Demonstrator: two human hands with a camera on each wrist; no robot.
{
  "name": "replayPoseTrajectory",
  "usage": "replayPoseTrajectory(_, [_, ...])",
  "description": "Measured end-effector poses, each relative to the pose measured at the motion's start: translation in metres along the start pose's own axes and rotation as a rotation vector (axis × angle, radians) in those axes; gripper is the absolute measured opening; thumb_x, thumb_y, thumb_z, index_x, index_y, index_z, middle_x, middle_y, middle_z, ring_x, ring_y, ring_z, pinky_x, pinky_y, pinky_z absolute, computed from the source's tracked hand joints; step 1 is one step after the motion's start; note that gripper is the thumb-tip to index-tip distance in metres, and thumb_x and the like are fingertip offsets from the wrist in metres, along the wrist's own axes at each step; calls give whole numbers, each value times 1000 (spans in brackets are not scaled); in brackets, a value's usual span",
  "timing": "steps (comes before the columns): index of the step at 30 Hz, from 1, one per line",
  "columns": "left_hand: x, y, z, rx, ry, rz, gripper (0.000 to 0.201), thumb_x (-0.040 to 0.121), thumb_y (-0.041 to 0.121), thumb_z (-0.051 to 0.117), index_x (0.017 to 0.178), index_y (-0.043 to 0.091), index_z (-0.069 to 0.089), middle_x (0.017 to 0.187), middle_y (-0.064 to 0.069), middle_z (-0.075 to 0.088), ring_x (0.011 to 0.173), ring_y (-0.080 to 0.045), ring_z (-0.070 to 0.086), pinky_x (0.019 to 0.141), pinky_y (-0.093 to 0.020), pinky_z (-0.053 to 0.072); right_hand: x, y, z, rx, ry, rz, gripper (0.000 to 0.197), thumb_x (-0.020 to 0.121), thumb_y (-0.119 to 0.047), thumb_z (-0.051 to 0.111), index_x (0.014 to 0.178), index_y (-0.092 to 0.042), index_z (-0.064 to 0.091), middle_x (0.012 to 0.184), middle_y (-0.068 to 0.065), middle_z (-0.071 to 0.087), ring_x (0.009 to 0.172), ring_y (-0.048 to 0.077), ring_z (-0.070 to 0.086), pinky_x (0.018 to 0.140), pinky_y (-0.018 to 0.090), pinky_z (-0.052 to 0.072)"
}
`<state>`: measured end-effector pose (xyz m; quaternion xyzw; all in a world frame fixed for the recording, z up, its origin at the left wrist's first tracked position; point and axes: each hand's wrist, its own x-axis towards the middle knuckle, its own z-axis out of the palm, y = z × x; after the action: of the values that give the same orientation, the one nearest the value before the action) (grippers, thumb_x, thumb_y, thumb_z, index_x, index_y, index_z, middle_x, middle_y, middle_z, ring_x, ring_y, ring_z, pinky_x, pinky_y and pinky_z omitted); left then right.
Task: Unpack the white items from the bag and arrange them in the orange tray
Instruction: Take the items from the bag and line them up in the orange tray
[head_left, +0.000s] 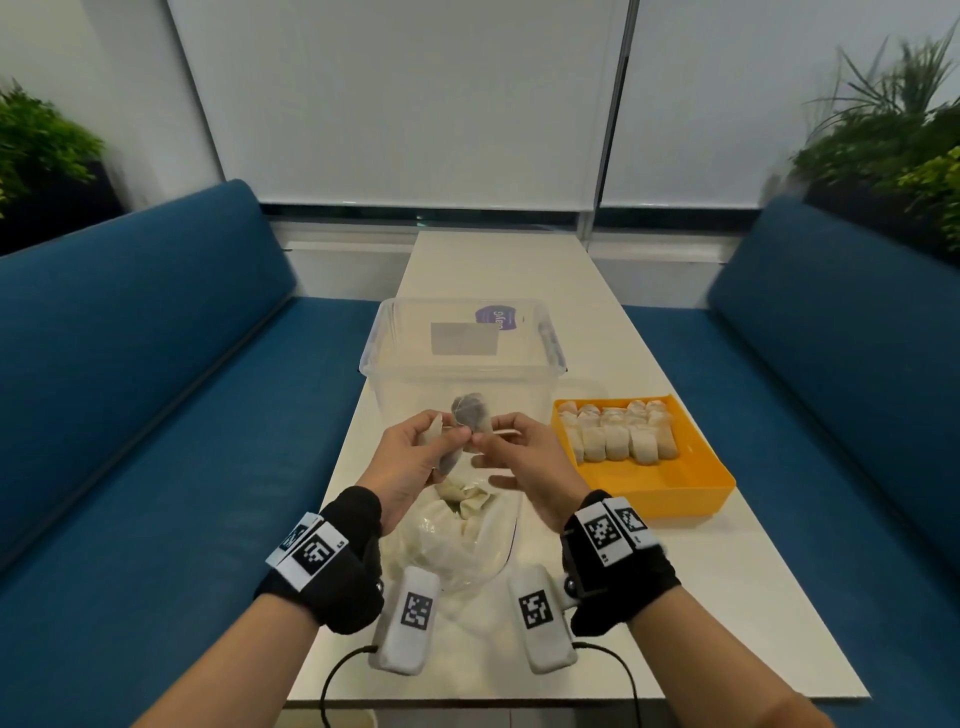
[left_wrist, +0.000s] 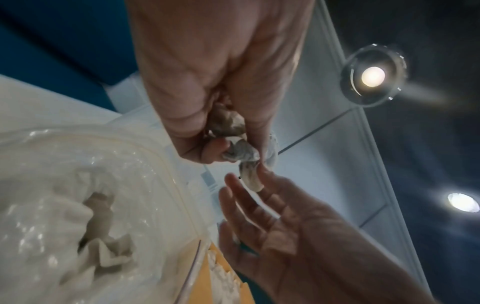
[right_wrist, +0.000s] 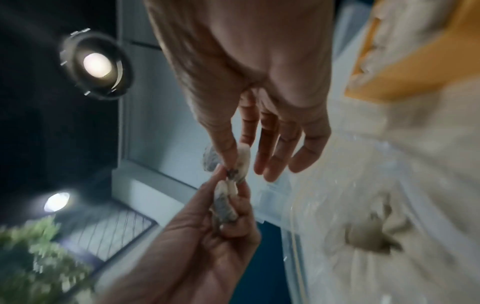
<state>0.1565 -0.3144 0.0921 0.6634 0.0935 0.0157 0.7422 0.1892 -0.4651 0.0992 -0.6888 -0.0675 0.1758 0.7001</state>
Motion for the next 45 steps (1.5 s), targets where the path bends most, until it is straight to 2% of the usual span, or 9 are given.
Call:
replayPoseTrajectory(4, [4, 7, -1, 298, 2, 156, 7, 91, 12, 65, 93, 6, 65, 67, -5, 61, 55, -11, 49, 53, -19, 41, 9, -17, -12, -383, 84, -276, 24, 82, -29, 70, 105, -23, 65, 99, -3, 67, 90, 8, 62, 75, 23, 51])
replayPoseTrajectory(8, [4, 12, 3, 371, -9, 203, 5, 89, 10, 66, 93, 11, 67, 78, -8, 67, 63, -14, 57, 58, -22, 47, 13, -34, -20, -508, 65, -418, 10, 82, -16, 70, 91, -11, 73, 84, 0, 72, 71, 5, 62, 71, 23, 52])
replayPoseTrajectory(13, [5, 16, 11, 254, -47, 152, 16, 85, 13, 72, 98, 4, 68, 71, -5, 59, 59, -10, 51, 52, -16, 43, 14, -50, -34, -461, 27, -410, 14, 84, -10, 68, 96, -3, 71, 75, 1, 69, 59, 2, 62, 55, 8, 44])
replayPoseTrajectory(17, [10, 17, 20, 230, -55, 137, 17, 87, 13, 69, 95, -2, 66, 69, -8, 55, 56, -11, 47, 52, -18, 39, 15, -62, -49, -601, 43, -427, 16, 86, -21, 66, 99, -15, 72, 82, -3, 71, 68, 8, 65, 61, 8, 47])
replayPoseTrajectory(20, [13, 20, 32, 253, -67, 161, 11, 88, 11, 68, 90, 1, 66, 65, -6, 54, 50, -6, 45, 50, -16, 38, 15, -72, -61, -717, 29, -454, 17, 87, -27, 65, 101, -20, 72, 86, -10, 69, 72, -2, 61, 64, 5, 44])
replayPoseTrajectory(25, [20, 20, 54, 246, -71, 180, 12, 86, 6, 69, 92, -4, 66, 65, -6, 54, 49, -6, 45, 49, -15, 37, 18, -85, -81, -817, -4, -485, 11, 84, -18, 68, 92, -13, 75, 89, -1, 73, 86, 9, 65, 82, 20, 51])
replayPoseTrajectory(32, [38, 21, 95, 247, -70, 148, 4, 84, 7, 71, 85, 6, 67, 65, 1, 57, 56, -7, 49, 50, -13, 40, 25, -100, -123, -928, -41, -462, 15, 87, -18, 66, 100, -13, 73, 84, -1, 70, 73, 4, 60, 75, 19, 48])
replayPoseTrajectory(35, [46, 18, 115, 235, -79, 137, 5, 84, 6, 72, 83, 10, 67, 69, -2, 58, 61, -12, 50, 51, -15, 42, 27, -105, -144, -1019, -70, -457, 15, 87, -18, 65, 98, -11, 73, 94, 1, 70, 84, 10, 59, 77, 17, 47])
replayPoseTrajectory(45, [71, 2, 160, 292, -22, 75, 19, 86, 15, 70, 104, 10, 70, 99, -7, 68, 81, -13, 61, 55, -11, 47, 64, -94, -229, -1188, -27, -360, 15, 89, -13, 61, 99, -8, 70, 95, 1, 66, 83, 10, 55, 64, 7, 38])
